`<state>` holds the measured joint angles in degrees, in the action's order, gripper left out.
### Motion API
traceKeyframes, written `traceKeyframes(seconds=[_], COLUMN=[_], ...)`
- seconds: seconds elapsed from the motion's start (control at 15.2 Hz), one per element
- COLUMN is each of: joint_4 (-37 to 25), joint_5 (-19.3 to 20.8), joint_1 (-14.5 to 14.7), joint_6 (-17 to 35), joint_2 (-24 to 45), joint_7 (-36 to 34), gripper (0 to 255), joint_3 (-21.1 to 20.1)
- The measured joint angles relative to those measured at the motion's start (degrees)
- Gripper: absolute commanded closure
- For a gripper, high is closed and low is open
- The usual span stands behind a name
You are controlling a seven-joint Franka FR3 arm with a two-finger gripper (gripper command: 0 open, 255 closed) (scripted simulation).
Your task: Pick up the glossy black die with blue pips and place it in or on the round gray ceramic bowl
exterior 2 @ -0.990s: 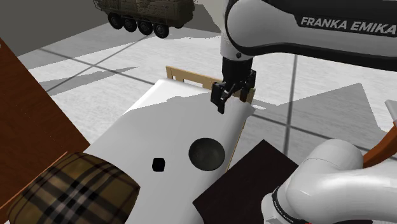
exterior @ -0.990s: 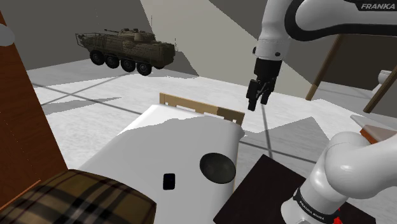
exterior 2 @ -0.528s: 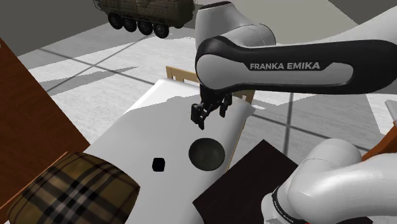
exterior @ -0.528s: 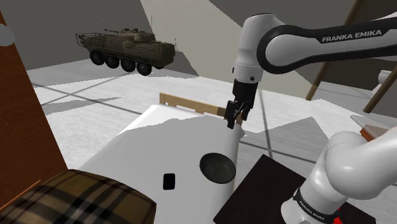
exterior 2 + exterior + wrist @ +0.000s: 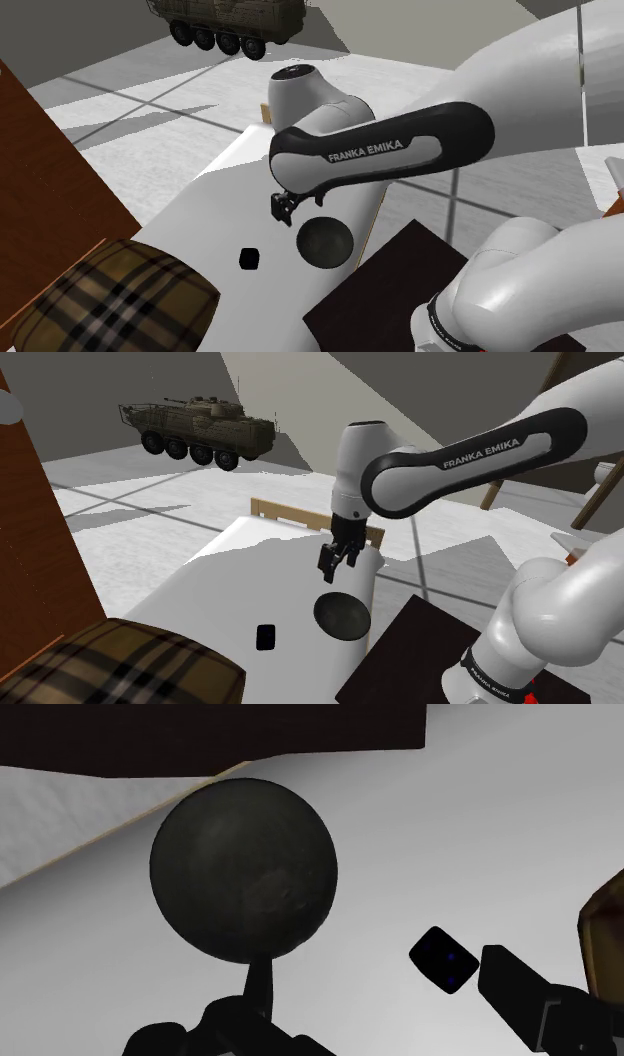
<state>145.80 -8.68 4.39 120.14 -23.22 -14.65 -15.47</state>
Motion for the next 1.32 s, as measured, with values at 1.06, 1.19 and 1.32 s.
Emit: traceKeyframes(seconds=[1.06, 1.19, 1.32], joint_4=[-13.6, -16.8, -17.6], joint_5=[16.9, 19.7, 21.1], joint_1=[3.4, 5.0, 5.9], joint_6=[24.7, 25.8, 27.0], joint_2=[37.5, 42.0, 44.1], joint_7=[-16.9, -19.1, -20.2], gripper=[0, 0, 0], joint_3=[-5.4, -4.4, -3.8])
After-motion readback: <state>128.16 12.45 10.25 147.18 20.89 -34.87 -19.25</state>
